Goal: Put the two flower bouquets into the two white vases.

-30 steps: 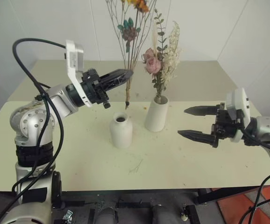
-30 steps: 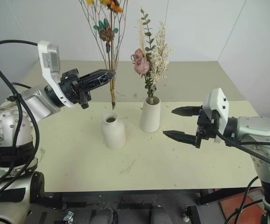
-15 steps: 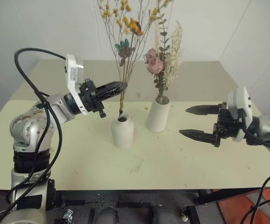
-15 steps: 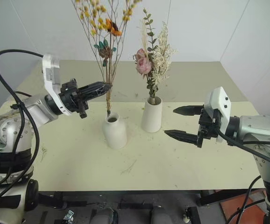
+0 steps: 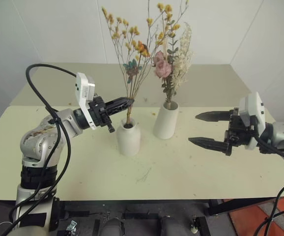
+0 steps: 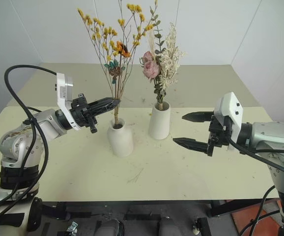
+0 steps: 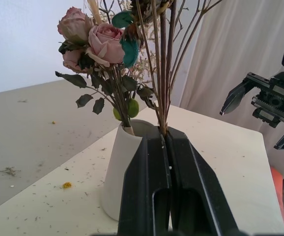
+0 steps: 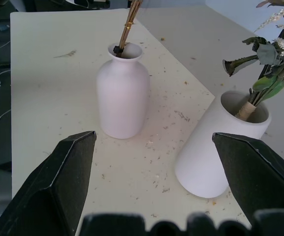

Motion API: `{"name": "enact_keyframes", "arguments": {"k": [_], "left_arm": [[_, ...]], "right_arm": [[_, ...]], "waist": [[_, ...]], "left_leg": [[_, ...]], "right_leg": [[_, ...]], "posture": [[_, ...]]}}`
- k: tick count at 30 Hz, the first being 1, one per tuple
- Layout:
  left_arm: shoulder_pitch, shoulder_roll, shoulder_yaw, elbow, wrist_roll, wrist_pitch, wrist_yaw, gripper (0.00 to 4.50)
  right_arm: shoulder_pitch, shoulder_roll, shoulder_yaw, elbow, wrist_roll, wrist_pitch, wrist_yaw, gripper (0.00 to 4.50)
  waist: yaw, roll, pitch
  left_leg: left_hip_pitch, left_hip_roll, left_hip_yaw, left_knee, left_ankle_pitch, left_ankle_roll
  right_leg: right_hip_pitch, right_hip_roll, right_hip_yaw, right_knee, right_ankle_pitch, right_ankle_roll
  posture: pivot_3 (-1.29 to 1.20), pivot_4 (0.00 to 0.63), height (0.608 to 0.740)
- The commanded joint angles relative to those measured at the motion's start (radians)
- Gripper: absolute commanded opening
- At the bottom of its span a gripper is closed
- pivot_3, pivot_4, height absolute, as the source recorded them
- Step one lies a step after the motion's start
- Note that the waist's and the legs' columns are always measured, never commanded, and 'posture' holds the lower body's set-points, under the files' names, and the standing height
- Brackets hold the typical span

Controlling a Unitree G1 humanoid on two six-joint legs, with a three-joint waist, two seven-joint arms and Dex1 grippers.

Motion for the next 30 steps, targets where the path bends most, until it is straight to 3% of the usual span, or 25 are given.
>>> {"name": "enact_keyframes", "arguments": {"k": [1, 4, 18, 22, 26, 30], "left_arm": [[0.014, 0.015, 0.007, -0.04, -0.005, -0.003, -0.002, 0.03], [0.029, 0.025, 0.016, -0.059, -0.018, 0.016, 0.008, 0.03], [0.244, 0.161, 0.199, -0.246, -0.174, 0.131, 0.059, 4.45], [0.371, 0.262, 0.314, -0.28, -0.225, 0.163, 0.022, 4.48], [0.521, 0.38, 0.429, -0.301, -0.242, 0.152, -0.121, 4.48], [0.609, 0.437, 0.542, -0.296, -0.23, 0.123, -0.19, 4.48]], "right_arm": [[-0.002, -0.016, -0.044, -0.023, 0.011, -0.007, -0.004, 4.5], [-0.001, -0.014, -0.042, -0.022, 0.009, -0.01, -0.004, 4.5], [-0.018, -0.013, -0.025, 0.006, -0.006, -0.023, 0.012, 4.5], [-0.013, -0.018, -0.024, 0.017, -0.015, -0.029, 0.024, 4.5], [-0.009, -0.019, -0.024, 0.027, -0.021, -0.031, 0.036, 4.5], [-0.002, -0.023, -0.02, 0.049, -0.036, -0.033, 0.044, 4.5]], "waist": [[-0.001, 0.0, 0.0], [-0.002, 0.0, 0.0], [0.0, 0.0, 0.0], [-0.009, 0.0, 0.0], [-0.007, 0.0, 0.0], [0.001, 0.0, 0.0]], "left_leg": [[0.0, 0.0, 0.0, 0.0, 0.0, 0.0], [0.0, 0.0, 0.0, 0.0, 0.0, 0.0], [0.0, 0.001, 0.0, 0.0, 0.0, 0.0], [0.0, 0.002, 0.001, 0.0, 0.0, 0.0], [0.002, 0.002, 0.001, 0.0, 0.0, 0.0], [0.002, 0.002, 0.002, -0.001, 0.0, 0.0]], "right_leg": [[0.0, 0.0, 0.0, 0.0, 0.0, 0.0], [0.0, 0.0, 0.0, 0.0, 0.0, 0.0], [0.0, 0.0, 0.0, 0.0, 0.0, 0.0], [-0.001, 0.001, 0.0, 0.0, 0.0, 0.0], [0.0, 0.0, 0.0, 0.0, 0.0, -0.001], [0.0, 0.0, 0.0, 0.0, -0.001, -0.001]], "posture": [[0.0, 0.15, 0.74], [0.0, 0.15, 0.74], [0.0, 0.15, 0.74], [0.0, 0.15, 0.74], [0.0, 0.15, 0.74], [0.0, 0.15, 0.74]]}}
